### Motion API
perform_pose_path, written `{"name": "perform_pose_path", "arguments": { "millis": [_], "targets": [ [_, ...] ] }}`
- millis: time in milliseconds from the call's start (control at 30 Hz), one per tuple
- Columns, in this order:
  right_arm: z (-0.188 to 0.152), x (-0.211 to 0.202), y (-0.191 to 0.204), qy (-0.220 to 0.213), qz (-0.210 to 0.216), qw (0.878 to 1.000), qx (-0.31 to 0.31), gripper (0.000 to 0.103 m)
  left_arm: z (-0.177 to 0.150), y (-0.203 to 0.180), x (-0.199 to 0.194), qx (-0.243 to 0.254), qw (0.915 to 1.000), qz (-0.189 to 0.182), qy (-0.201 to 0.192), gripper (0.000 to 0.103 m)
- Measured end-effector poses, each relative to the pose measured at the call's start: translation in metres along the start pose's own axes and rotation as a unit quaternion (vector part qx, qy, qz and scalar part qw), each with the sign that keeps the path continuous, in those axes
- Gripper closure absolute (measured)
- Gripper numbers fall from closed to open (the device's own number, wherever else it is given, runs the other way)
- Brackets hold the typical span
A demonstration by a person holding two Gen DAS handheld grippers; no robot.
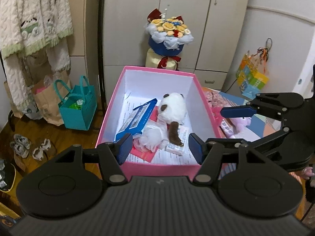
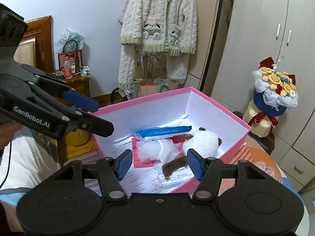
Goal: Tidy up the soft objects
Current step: 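Move both tools back toward the purple plush toy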
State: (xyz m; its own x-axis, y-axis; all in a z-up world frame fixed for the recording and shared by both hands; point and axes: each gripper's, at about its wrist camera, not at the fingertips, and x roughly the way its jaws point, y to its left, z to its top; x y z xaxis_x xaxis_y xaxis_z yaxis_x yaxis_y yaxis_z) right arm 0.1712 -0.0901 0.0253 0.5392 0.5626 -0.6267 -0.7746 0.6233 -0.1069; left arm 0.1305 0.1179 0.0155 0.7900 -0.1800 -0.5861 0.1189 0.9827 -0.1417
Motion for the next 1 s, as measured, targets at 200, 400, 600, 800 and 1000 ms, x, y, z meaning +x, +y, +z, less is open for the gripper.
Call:
{"name": "perform_pose_path", "arguments": {
  "millis": [200,400,600,800,1000],
  "targets": [
    [-0.006,-0.034,0.01,-0.013,-0.003,1.0,0.012,0.036,-0.01,-0.01,-0.025,0.009,0.9997,-0.021,-0.002,0.04],
    [-0.018,-0.065,0.014,-0.023,-0.006,0.999,0.026,0.036,-0.021,-0.024,-0.048,0.019,0.9989,-0.041,-0.014,0.039],
    [-0.04,-0.097,0.014,-0.041,-0.02,0.998,0.048,0.034,-0.029,-0.042,-0.061,0.038,0.9976,-0.057,-0.015,0.035],
    [-0.072,-0.125,0.004,-0.06,-0.035,0.994,0.081,0.029,-0.032,-0.07,-0.059,0.068,0.9951,-0.072,-0.007,0.034],
    [-0.104,-0.139,-0.018,-0.058,-0.065,0.988,0.129,0.022,-0.029,-0.107,-0.034,0.099,0.9889,-0.11,0.016,0.034]
  ]
}}
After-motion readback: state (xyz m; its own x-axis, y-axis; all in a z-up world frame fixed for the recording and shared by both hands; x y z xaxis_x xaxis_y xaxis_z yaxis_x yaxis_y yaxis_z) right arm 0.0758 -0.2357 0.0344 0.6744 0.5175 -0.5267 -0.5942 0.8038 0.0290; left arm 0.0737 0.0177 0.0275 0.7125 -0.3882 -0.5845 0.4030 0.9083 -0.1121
